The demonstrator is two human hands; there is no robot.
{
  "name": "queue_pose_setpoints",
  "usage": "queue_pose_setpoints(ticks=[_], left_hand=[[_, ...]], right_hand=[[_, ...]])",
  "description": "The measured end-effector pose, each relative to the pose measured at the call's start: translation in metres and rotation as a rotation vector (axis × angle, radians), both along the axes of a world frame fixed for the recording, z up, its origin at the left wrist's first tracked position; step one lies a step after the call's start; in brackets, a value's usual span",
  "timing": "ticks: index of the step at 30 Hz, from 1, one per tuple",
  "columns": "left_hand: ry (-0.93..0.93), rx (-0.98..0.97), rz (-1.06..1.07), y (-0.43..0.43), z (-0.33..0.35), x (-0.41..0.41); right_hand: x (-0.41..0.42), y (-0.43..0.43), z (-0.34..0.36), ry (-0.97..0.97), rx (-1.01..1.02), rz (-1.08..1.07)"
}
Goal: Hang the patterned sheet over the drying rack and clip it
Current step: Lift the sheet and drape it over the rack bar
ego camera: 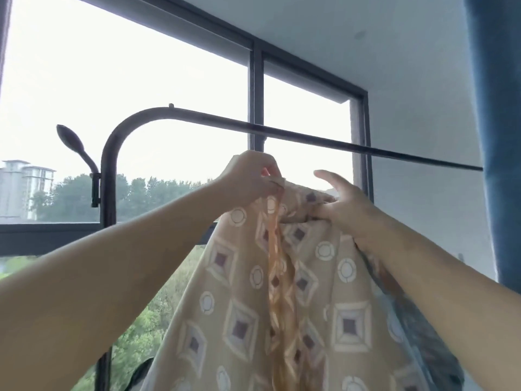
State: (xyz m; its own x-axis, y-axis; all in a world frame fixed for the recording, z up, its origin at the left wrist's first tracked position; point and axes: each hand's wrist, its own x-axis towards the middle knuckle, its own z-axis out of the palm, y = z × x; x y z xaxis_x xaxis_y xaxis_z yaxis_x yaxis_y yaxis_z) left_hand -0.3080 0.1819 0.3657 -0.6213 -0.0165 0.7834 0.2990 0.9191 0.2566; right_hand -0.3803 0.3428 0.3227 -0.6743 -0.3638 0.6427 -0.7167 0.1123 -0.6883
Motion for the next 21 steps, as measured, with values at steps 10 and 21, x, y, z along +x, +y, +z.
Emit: queue_pose_setpoints(ticks=[10, 21], left_hand=[[-0.480, -0.085, 0.143, -0.025, 0.002, 0.011], [-0.531, 0.416, 0.038, -0.056, -0.002, 0.010]], right_hand=[[-0.015, -0.012, 0.010, -0.021, -0.002, -0.163], [-0.015, -0.003, 0.072, 0.267, -0.152, -0.376]])
